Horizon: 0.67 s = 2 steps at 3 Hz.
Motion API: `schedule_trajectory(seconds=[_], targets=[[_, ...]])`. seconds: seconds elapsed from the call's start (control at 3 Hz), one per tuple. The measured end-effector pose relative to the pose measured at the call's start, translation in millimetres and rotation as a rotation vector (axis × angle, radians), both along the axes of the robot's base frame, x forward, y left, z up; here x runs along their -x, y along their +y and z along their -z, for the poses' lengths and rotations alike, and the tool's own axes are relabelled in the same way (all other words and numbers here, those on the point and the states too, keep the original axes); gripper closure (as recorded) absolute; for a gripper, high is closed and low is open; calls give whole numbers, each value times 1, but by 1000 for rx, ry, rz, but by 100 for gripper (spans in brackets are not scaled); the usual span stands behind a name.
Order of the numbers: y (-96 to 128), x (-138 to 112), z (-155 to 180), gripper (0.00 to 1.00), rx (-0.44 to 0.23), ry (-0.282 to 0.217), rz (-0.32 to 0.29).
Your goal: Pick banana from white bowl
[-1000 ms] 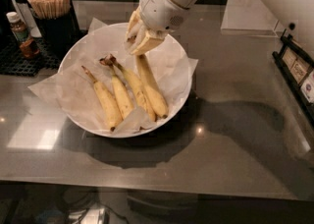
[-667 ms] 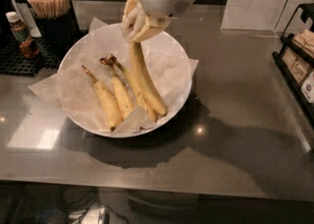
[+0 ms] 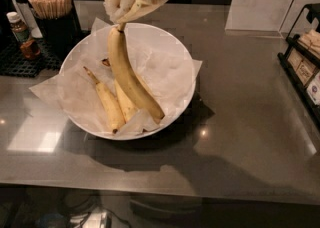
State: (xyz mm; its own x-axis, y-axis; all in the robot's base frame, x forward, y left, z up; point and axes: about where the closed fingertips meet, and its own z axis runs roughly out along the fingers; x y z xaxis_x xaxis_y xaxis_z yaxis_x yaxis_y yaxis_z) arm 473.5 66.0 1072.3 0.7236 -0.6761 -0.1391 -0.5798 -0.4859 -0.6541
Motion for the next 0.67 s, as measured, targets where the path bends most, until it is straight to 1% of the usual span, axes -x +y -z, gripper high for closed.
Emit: schedule_trajectory(seconds=[0.33,0.67], targets=[[5,17,-18,100,0,-53,-23],[3,26,-26,100,-9,-74,-27]])
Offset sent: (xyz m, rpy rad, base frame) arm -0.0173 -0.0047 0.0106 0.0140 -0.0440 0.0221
